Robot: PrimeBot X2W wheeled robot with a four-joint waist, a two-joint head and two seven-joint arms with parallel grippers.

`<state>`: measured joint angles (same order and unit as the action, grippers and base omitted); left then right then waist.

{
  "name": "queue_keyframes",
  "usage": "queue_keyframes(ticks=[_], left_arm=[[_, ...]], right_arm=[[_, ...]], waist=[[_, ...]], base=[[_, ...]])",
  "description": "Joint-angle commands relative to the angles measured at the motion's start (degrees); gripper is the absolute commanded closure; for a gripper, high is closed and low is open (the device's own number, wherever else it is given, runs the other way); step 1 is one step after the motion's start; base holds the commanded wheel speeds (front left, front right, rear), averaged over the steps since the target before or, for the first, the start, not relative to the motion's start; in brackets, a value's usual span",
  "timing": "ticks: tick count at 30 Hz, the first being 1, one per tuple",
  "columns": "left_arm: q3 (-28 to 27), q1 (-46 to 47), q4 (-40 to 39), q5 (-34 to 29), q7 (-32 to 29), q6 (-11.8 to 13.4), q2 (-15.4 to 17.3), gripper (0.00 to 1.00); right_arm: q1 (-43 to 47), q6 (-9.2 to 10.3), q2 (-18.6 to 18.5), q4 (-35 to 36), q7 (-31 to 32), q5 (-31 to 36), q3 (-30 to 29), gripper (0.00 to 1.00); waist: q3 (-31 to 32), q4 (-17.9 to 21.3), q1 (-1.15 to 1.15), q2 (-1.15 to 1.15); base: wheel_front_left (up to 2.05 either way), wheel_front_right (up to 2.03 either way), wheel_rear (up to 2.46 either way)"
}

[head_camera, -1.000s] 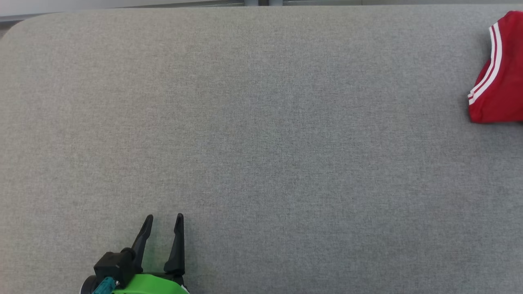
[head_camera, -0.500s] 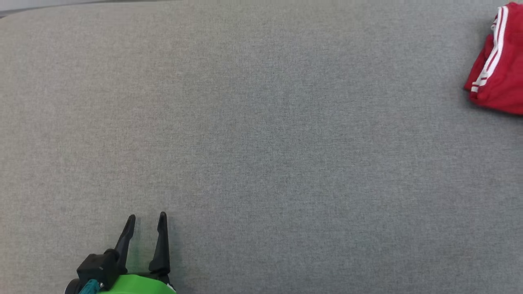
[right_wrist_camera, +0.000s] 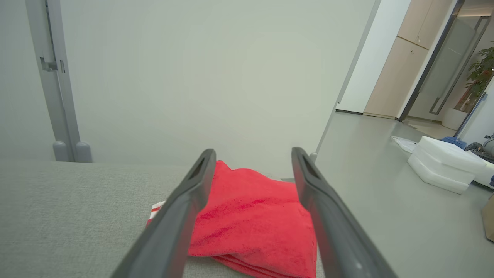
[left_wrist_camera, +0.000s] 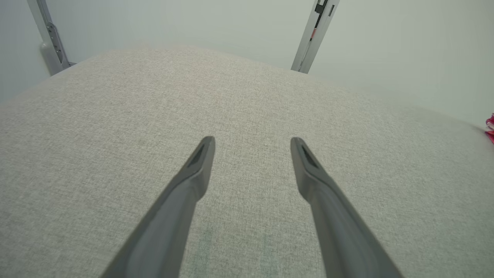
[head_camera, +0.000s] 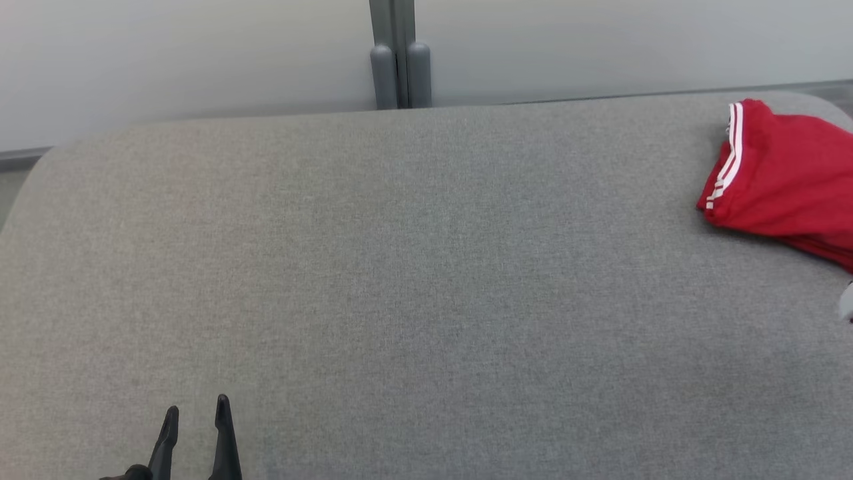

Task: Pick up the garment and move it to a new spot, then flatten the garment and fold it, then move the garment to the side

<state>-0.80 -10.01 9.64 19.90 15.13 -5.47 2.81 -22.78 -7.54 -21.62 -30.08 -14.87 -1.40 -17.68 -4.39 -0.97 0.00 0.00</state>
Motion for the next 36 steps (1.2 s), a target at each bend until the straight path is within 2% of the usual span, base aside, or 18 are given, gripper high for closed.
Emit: queue_keyframes(ticks=[1, 5, 9, 13, 19, 30, 31, 36], left_arm=[[-0.4, -0.9, -0.4, -0.4, 0.0, 0.4, 0.2, 0.0], [0.0, -1.1, 0.1, -1.5, 0.0, -0.3, 0.2, 0.0], [0.8, 0.4, 1.4, -3.7, 0.0, -1.1, 0.2, 0.0], [1.4, 1.7, 2.3, -4.7, 0.0, -1.6, 0.2, 0.0], [3.4, 2.4, 2.7, -3.6, 0.0, -2.0, 0.2, 0.0], [6.0, 2.8, 4.3, -2.7, 0.0, -2.1, 0.7, 0.0], [6.1, 1.9, 4.2, -2.6, 0.0, -1.9, 0.3, 1.0], [6.4, 1.0, 6.0, -1.4, -0.2, -1.9, 0.0, 1.0]], right_arm=[[4.5, 0.11, 1.6, 4.6, -0.3, -0.7, 1.1, 0.0], [15.0, 0.11, 7.6, 13.6, -0.3, -0.3, 4.1, 0.0], [22.6, 0.11, 12.6, 18.4, -0.3, 0.6, 7.9, 0.0], [27.2, 0.11, 16.1, 21.3, -0.3, 1.1, 10.1, 0.0], [29.6, 0.11, 18.2, 20.4, -0.3, 1.3, 12.8, 0.0], [28.3, 0.11, 18.7, 20.4, -0.3, -0.3, 14.1, 0.0], [28.5, 0.01, 18.7, 20.2, -0.2, 0.0, 14.1, 1.0], [29.1, 0.0, 19.1, 18.0, 0.3, -1.1, 14.0, 1.0]], waist=[[5.9, 1.2, 0.0, 0.0], [6.8, 1.5, 0.0, 0.0], [6.9, 1.6, 0.0, 0.0], [6.7, 2.1, 0.0, 0.0], [6.5, 3.2, 0.0, 0.0], [6.3, 3.7, 0.0, 0.0], [6.3, 3.7, 0.0, 0.0], [6.3, 3.6, 0.0, 0.0]], base=[[0.0, 0.0, 0.0], [0.0, 0.0, 0.0], [0.0, 0.0, 0.0], [0.0, 0.0, 0.0], [0.0, 0.0, 0.0], [0.0, 0.0, 0.0], [0.0, 0.0, 0.0], [0.0, 0.0, 0.0]])
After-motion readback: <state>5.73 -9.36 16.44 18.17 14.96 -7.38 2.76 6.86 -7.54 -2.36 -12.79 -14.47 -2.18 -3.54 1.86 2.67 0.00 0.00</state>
